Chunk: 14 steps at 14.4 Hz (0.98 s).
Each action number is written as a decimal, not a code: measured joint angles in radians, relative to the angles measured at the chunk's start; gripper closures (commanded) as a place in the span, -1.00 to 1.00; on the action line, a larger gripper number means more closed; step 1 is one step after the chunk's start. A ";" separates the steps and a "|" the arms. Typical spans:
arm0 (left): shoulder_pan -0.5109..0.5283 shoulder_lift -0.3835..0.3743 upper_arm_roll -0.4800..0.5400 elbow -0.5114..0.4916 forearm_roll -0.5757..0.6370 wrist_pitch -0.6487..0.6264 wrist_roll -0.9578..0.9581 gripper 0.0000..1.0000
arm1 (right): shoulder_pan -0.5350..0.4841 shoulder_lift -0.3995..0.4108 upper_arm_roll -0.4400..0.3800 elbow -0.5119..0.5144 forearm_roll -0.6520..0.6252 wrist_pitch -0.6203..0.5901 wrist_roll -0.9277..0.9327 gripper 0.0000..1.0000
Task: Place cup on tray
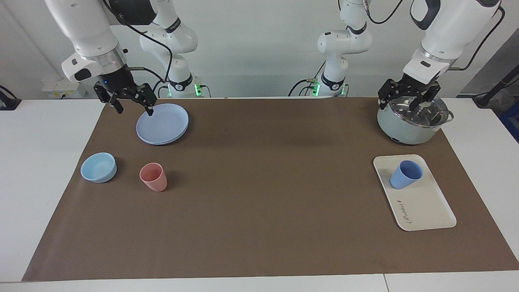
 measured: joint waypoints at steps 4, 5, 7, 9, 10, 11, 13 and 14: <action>0.000 0.000 0.001 -0.002 0.000 0.000 0.000 -1.00 | -0.002 0.034 -0.002 0.046 0.000 -0.038 -0.057 -0.99; 0.000 0.000 0.001 -0.002 0.000 0.000 0.000 -1.00 | -0.004 0.038 -0.002 0.047 0.000 -0.042 -0.061 -0.99; 0.000 0.000 0.001 -0.003 0.000 0.000 0.000 -1.00 | -0.007 0.039 -0.003 0.047 0.000 -0.053 -0.068 -0.99; 0.000 0.000 0.001 -0.004 0.000 0.000 0.000 -1.00 | -0.005 0.039 -0.001 0.047 0.000 -0.061 -0.071 -0.99; 0.000 0.000 0.002 -0.004 0.000 0.000 0.000 -1.00 | -0.005 0.039 -0.001 0.047 0.000 -0.062 -0.075 -0.99; 0.000 0.000 0.002 -0.004 -0.001 0.000 0.000 -1.00 | -0.005 0.039 0.000 0.047 0.000 -0.062 -0.083 -0.99; 0.000 0.000 0.002 -0.004 -0.001 0.000 0.000 -1.00 | -0.005 0.039 0.000 0.047 0.000 -0.062 -0.086 -0.99; 0.000 0.000 0.002 -0.004 -0.001 0.000 0.000 -1.00 | -0.005 0.039 0.000 0.047 0.000 -0.063 -0.086 -1.00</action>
